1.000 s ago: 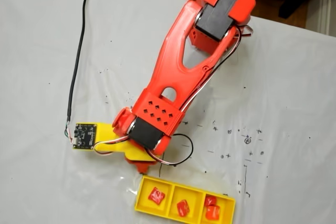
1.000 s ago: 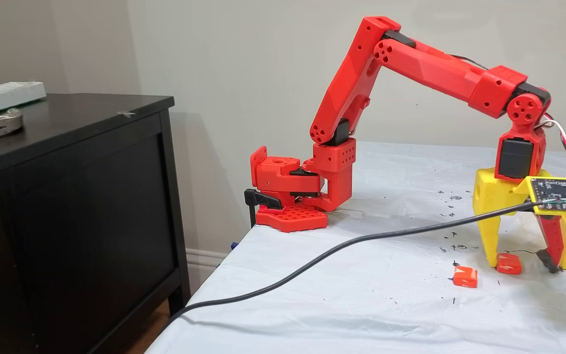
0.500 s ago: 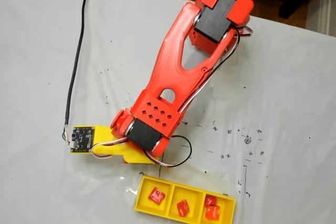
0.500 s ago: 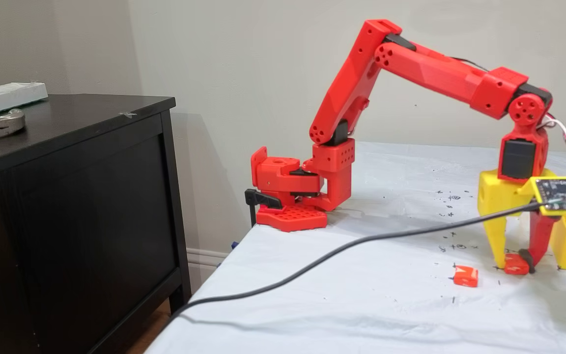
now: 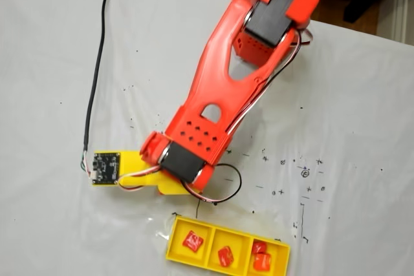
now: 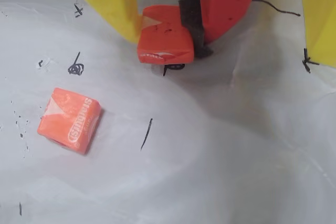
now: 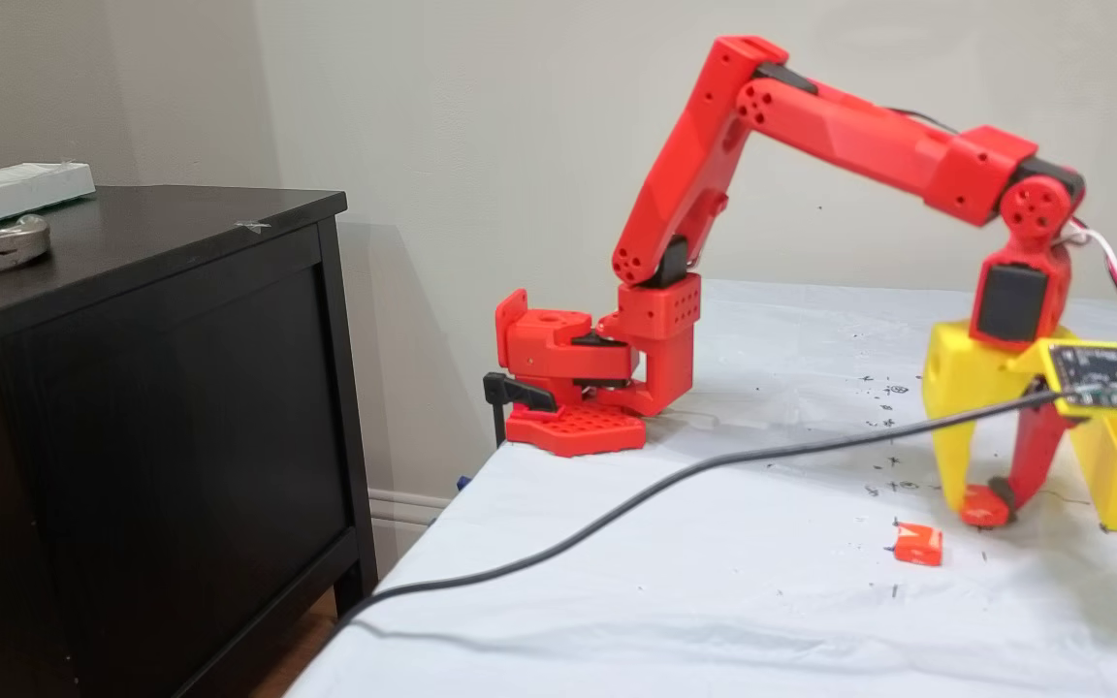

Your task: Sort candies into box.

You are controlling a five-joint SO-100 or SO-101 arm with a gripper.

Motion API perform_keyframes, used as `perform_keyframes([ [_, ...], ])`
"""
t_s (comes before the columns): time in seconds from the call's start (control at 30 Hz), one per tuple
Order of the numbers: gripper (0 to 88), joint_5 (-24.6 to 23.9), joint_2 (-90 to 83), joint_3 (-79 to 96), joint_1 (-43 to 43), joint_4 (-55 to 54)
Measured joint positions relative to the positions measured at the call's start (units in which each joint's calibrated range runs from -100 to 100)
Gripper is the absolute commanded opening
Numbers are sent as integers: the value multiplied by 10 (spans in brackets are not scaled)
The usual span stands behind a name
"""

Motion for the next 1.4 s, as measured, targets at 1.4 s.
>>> perform_keyframes([
  [1.4, 1, -136, -176, 172, -187, -338],
])
